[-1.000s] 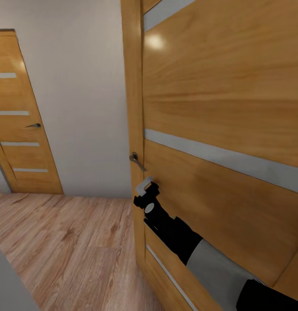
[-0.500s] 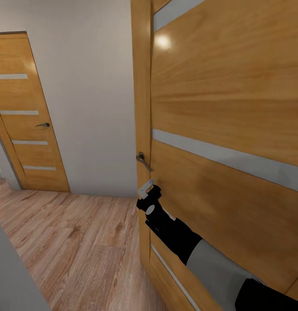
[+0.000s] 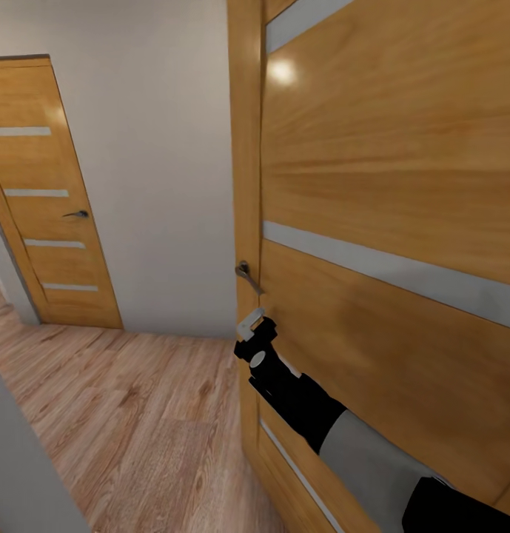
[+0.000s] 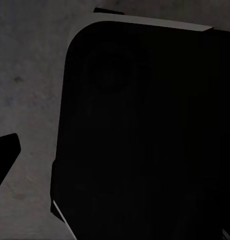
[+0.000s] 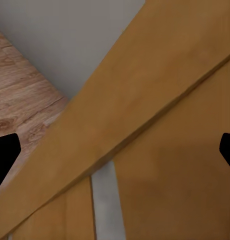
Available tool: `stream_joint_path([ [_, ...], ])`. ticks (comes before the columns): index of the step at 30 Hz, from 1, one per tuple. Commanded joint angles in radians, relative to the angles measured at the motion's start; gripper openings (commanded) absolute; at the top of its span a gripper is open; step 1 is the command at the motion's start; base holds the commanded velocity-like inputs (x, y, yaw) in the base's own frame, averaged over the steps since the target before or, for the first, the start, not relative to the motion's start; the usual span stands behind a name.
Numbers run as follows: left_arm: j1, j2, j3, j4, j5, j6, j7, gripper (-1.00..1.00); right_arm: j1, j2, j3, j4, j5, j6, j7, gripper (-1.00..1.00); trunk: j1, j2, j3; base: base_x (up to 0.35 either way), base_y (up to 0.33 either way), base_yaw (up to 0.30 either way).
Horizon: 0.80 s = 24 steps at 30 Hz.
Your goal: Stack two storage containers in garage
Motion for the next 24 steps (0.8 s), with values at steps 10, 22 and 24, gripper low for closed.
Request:
stream_joint_path([
  [10, 0.0, 0.0, 0.003, 0.0, 0.007, -0.002, 0.001, 1.0, -0.001, 0.0, -0.001, -0.003, 0.01, 0.003, -0.015, 1.0, 0.0, -0.001, -0.001, 0.0, 0.0, 0.047],
  [22, 0.0, 0.0, 0.003, 0.0, 0.007, -0.002, 0.001, 1.0, -0.001, 0.0, 0.001, -0.003, 0.008, 0.002, -0.015, 1.0, 0.0, -0.001, -0.001, 0.0, 0.0, 0.001],
  [24, 0.0, 0.0, 0.003, 0.0, 0.007, -0.002, 0.001, 1.0, -0.001, 0.0, 0.003, -0.003, 0.007, 0.003, -0.015, 1.0, 0.0, -0.001, -0.001, 0.0, 0.0, 0.0],
])
